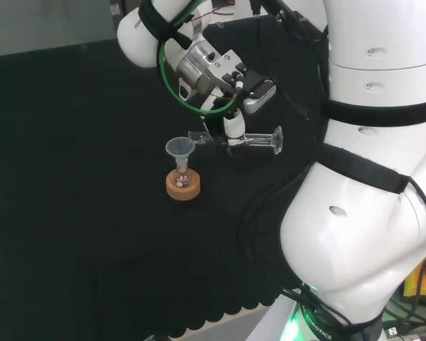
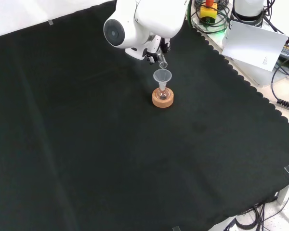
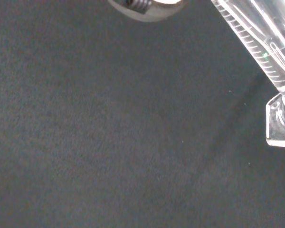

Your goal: Pour the water from the graduated cylinder into the round-bottom flask.

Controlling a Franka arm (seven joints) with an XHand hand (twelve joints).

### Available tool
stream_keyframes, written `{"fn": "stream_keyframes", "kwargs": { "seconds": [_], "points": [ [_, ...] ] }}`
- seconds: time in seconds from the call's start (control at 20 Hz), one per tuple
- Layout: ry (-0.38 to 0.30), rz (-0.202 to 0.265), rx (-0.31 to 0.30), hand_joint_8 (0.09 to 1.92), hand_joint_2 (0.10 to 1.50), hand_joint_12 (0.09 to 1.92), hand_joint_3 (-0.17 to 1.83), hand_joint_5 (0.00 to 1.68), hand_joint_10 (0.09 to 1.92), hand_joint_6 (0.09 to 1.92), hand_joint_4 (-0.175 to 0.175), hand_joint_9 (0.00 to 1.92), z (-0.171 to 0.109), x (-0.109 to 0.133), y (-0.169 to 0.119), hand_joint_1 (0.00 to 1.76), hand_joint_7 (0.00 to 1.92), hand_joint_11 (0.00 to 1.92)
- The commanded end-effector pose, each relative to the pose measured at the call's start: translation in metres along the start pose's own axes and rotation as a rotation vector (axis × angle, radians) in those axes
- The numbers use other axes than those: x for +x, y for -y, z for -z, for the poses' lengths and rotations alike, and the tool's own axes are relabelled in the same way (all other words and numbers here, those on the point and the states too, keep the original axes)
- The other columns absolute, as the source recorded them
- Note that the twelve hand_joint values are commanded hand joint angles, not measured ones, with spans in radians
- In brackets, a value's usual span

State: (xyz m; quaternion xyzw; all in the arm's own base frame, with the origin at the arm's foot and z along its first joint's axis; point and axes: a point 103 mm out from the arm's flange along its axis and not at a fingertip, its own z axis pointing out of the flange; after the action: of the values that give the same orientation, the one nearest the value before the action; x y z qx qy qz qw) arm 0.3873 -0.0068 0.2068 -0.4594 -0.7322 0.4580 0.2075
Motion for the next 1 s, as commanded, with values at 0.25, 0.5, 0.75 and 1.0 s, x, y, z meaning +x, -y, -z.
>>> {"fn": "stream_keyframes", "kwargs": {
  "seconds": [0.25, 0.5, 0.75, 1.0],
  "points": [
    [0.037, -0.028, 0.042, 0.39, 1.09, 0.66, -0.17, 1.13, 0.09, 0.78, 0.000, 1.57, 0.007, 0.005, 0.003, 1.28, 1.37, 1.27],
    [0.044, -0.039, 0.061, 0.39, 1.09, 0.66, -0.17, 1.13, 0.09, 0.78, 0.000, 1.57, 0.010, 0.005, 0.004, 1.28, 1.37, 1.27],
    [0.054, -0.058, 0.087, 0.39, 1.09, 0.66, -0.17, 1.13, 0.09, 0.78, 0.000, 1.57, 0.014, 0.005, 0.006, 1.28, 1.37, 1.27],
    [0.059, -0.066, 0.100, 0.42, 1.10, 0.65, -0.17, 1.12, 0.09, 0.79, -0.001, 1.57, 0.015, 0.005, 0.006, 1.27, 1.35, 1.27]
  ]
}}
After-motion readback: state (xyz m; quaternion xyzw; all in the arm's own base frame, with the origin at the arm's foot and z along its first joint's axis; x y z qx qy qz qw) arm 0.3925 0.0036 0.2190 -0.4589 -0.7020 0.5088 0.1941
